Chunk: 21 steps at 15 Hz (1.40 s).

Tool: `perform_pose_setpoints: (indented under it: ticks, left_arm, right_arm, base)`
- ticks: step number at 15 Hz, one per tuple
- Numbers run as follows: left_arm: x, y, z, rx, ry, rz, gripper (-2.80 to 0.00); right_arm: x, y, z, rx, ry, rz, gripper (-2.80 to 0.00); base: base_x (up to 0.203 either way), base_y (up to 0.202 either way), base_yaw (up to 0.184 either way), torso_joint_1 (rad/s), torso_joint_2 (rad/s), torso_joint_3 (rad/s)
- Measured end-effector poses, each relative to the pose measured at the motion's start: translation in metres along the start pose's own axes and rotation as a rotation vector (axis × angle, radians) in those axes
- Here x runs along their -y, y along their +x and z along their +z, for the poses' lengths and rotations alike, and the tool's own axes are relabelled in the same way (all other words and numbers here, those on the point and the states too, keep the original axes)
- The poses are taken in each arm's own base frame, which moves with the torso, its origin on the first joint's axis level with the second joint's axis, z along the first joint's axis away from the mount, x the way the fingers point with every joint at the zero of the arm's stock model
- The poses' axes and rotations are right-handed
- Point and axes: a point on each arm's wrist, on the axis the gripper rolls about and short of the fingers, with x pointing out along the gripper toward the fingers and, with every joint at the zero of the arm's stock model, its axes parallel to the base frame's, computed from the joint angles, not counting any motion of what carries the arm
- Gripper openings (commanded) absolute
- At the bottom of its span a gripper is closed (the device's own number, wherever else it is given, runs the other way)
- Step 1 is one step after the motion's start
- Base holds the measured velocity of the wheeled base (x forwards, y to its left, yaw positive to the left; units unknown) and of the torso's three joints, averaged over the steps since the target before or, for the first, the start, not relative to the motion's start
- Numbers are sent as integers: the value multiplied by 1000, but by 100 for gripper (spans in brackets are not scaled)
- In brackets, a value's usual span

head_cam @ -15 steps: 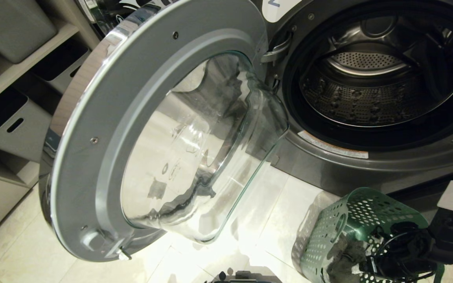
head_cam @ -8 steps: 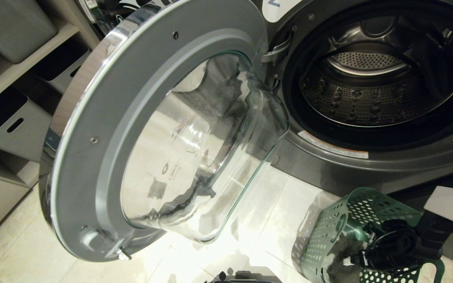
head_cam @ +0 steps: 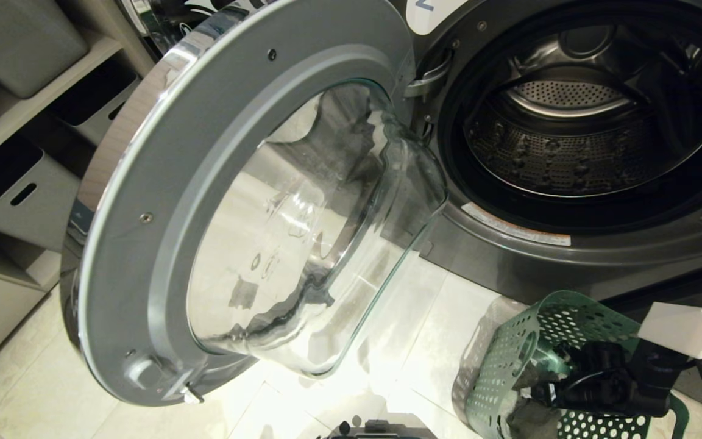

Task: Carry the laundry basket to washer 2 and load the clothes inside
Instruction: Place the clothes into the washing machine

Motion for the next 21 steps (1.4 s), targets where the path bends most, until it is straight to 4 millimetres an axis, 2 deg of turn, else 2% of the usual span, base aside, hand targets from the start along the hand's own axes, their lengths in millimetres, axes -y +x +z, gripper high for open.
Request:
perform_pose_setpoints:
  ticks: [5,13,21]
  left_arm:
    - [0,0,0,0,0,0,-280]
    - [0,0,0,0,0,0,-280]
    - [0,0,0,0,0,0,-280]
  right_arm:
    - [-11,18,2,53,-59,16,0]
    - [-7,48,30,192,-126,11,0]
    - [-14,64,26,195,-153,64,0]
  base:
    - [0,0,0,0,0,0]
    - [0,0,0,0,0,0]
    - [0,0,0,0,0,0]
